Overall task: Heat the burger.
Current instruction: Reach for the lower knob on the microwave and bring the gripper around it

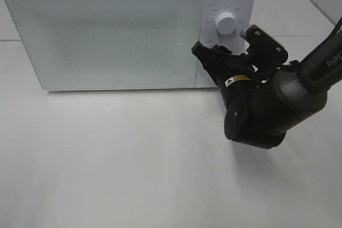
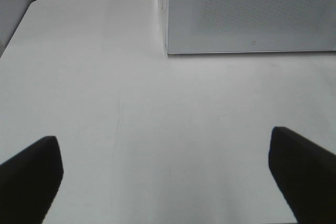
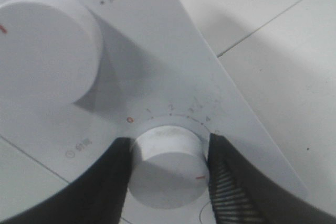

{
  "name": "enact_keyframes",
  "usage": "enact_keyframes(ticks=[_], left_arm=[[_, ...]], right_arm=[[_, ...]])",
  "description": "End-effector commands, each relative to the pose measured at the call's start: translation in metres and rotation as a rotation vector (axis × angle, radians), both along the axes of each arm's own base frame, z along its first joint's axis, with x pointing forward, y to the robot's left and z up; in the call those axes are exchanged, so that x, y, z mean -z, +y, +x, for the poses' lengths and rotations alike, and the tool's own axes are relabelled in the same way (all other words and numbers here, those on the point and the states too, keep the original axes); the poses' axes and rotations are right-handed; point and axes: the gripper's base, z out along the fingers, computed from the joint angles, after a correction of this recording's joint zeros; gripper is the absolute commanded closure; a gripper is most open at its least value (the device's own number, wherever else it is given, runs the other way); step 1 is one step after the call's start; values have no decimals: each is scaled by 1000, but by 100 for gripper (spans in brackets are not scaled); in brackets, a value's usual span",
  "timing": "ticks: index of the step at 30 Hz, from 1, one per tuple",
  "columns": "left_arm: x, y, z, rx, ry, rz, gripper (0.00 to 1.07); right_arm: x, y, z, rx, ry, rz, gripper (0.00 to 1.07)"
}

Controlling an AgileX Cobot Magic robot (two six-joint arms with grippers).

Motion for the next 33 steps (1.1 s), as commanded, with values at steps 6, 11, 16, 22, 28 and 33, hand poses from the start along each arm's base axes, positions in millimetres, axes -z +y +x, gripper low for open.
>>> enact_keyframes(ticks=[6, 11, 16, 22, 28, 33], left_arm=[[1, -1, -3, 11, -13, -15, 7], [1, -1, -3, 11, -13, -15, 7], [1, -1, -3, 11, -13, -15, 7], [1, -1, -3, 11, -13, -15, 7], [1, -1, -3, 11, -13, -15, 7], [1, -1, -3, 11, -13, -15, 7]], right_arm=[[-13, 5, 3, -19, -129, 248, 99], [-15, 7, 3, -28, -151, 405, 99], [-17, 9, 3, -39, -164, 520, 98], [-20, 8, 3, -36, -195, 597, 98], [-20, 9, 3, -34, -193, 719, 98], [-20, 9, 3, -25, -188, 826, 97]])
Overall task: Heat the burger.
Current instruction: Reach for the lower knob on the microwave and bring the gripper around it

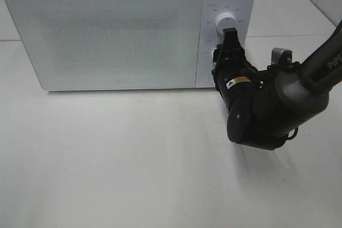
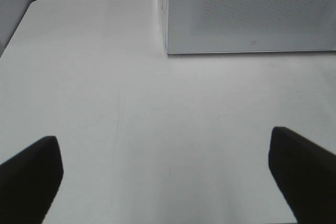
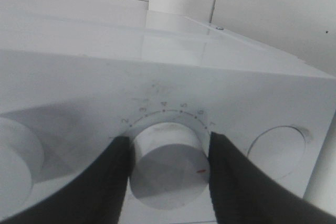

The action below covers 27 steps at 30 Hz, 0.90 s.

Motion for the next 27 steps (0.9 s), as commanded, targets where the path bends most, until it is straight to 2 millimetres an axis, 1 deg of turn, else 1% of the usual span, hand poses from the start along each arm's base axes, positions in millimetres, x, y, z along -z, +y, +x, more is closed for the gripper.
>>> enact_keyframes(ticks=[1, 16, 18, 27], left_arm=[[1, -1, -3, 11, -13, -15, 7], [1, -1, -3, 11, -13, -15, 7], [1, -1, -3, 11, -13, -15, 7], [1, -1, -3, 11, -13, -15, 7]], right_arm=[[-23, 10, 3, -62, -213, 92, 97], [-23, 10, 3, -44, -205, 328, 97], [-23, 9, 3, -27, -203, 399, 97], [-23, 9, 3, -27, -206, 403, 97]])
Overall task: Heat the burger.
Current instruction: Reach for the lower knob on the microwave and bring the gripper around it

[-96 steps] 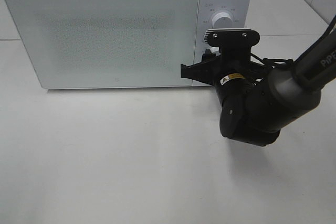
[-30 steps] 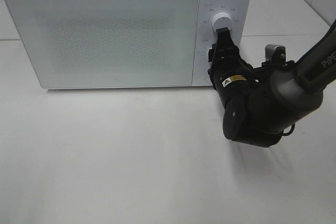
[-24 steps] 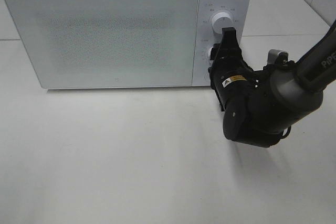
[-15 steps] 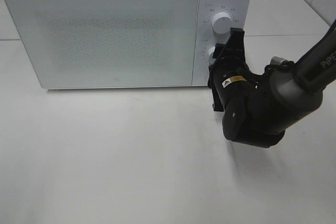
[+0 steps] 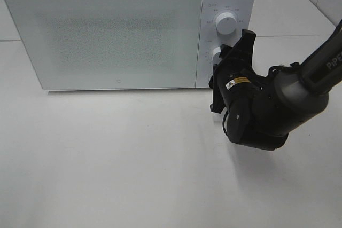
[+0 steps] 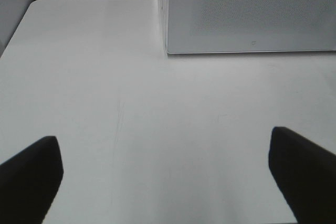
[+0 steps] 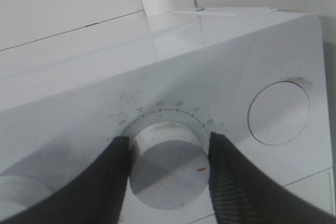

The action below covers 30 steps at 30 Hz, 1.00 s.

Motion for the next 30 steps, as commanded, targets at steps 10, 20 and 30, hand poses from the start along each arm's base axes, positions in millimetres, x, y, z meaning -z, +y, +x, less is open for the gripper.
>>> enact_keyframes(ticks=[10, 20, 30], left_arm=[[1, -1, -3, 11, -13, -15, 7], [1, -1, -3, 11, -13, -15, 7], [1, -1, -3, 11, -13, -15, 7]], right_arm=[[-24, 9, 3, -57, -220, -6, 95], [-23, 9, 2, -64, -216, -47, 85], [-24, 8, 2, -59, -221, -116, 71]])
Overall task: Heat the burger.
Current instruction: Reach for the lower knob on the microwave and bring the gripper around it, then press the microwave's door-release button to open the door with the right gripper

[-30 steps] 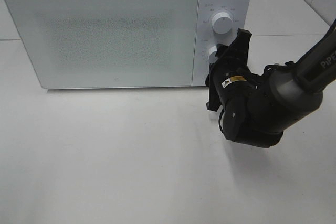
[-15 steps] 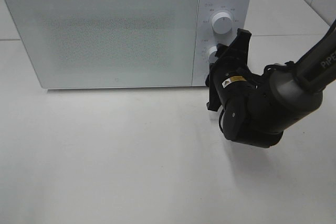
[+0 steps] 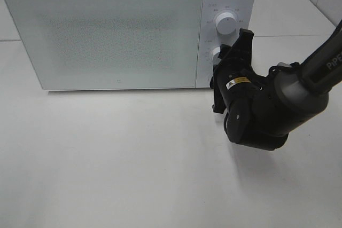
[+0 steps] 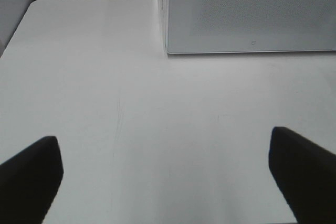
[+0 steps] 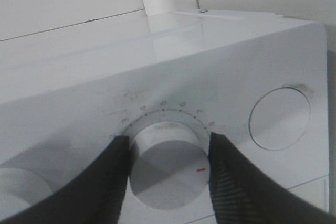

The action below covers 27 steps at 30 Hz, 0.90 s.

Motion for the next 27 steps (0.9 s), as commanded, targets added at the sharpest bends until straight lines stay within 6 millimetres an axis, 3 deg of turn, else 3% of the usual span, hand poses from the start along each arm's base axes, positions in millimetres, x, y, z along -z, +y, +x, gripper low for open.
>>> enact_keyframes(ticks=[1, 10, 13, 18, 27], left_arm=[[1, -1, -3, 11, -13, -15, 7], [1, -1, -3, 11, -13, -15, 7], [1, -1, -3, 11, -13, -15, 7], [1, -1, -3, 11, -13, -15, 7], [1, -1, -3, 11, -13, -15, 7]], right_arm=[[-24, 7, 2, -49, -219, -65, 70], [-18, 0, -3, -15, -188, -106, 62], [-16, -1, -5, -18, -180, -112, 45], [-16, 2, -5, -55, -189, -119, 30], [-15, 3, -8, -97, -184, -145, 32]])
